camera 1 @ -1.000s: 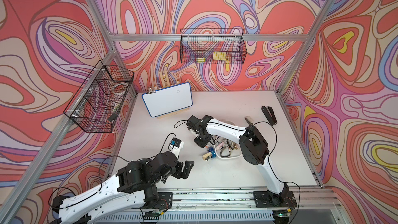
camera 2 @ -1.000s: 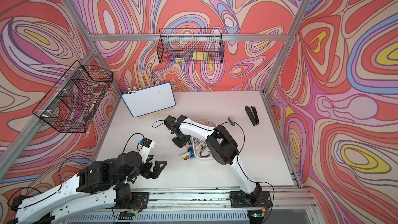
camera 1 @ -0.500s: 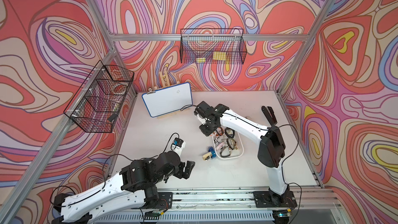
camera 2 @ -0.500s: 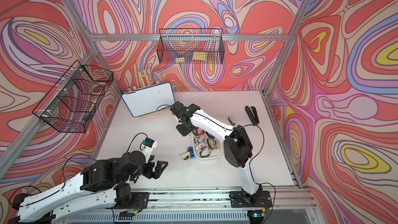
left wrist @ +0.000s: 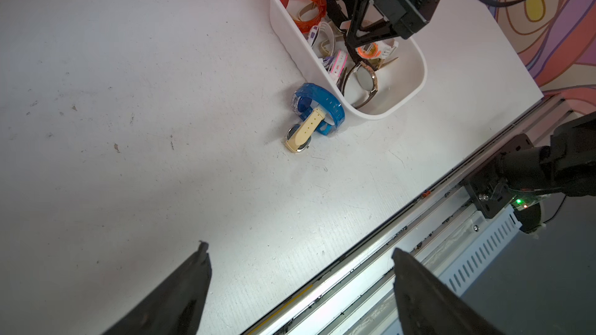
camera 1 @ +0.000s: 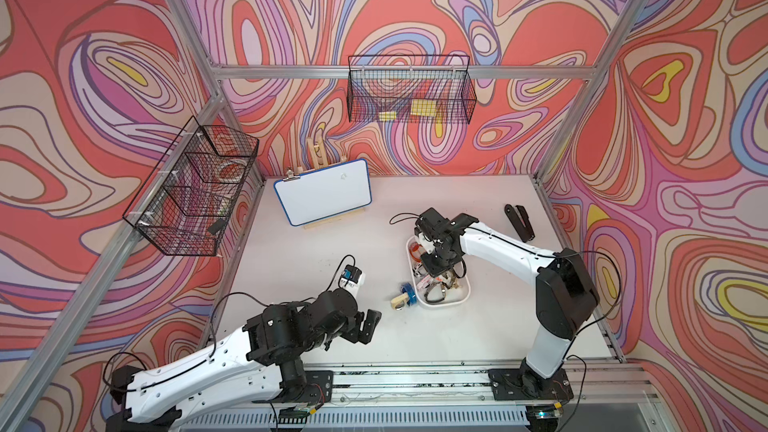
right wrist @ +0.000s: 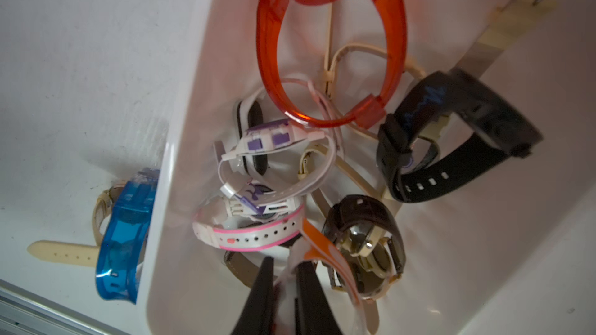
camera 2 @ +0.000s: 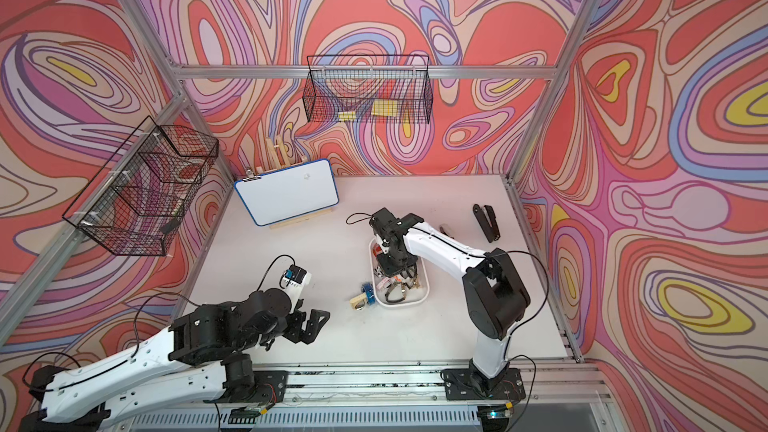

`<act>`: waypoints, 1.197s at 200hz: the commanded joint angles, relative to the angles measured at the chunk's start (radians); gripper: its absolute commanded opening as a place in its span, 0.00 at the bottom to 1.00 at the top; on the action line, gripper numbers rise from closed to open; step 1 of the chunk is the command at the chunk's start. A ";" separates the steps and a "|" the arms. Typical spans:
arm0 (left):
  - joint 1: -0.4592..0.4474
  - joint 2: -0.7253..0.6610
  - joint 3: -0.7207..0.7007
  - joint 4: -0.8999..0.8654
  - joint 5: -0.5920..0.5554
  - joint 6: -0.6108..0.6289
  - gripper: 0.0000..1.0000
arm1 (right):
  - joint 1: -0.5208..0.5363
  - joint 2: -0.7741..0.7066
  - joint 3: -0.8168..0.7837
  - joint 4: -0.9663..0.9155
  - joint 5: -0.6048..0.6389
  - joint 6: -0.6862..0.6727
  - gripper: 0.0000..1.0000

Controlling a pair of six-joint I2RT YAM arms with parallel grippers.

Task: Put the watch into the storage box
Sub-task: Place the watch in the storage box.

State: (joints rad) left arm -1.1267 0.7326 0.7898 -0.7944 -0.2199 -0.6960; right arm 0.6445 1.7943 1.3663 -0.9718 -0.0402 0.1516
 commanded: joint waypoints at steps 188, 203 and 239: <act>-0.005 0.053 -0.012 0.052 0.013 0.021 0.93 | 0.079 -0.106 -0.220 0.205 -0.070 0.160 0.23; -0.005 0.054 -0.011 0.053 0.014 0.021 0.93 | 0.079 -0.119 -0.214 0.196 -0.061 0.160 0.27; -0.005 0.059 -0.006 0.055 0.020 0.021 0.93 | 0.080 -0.152 -0.190 0.168 -0.057 0.155 0.37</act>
State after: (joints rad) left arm -1.1267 0.7864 0.7895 -0.7589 -0.2085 -0.6876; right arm 0.7197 1.6825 1.1576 -0.7883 -0.1043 0.3065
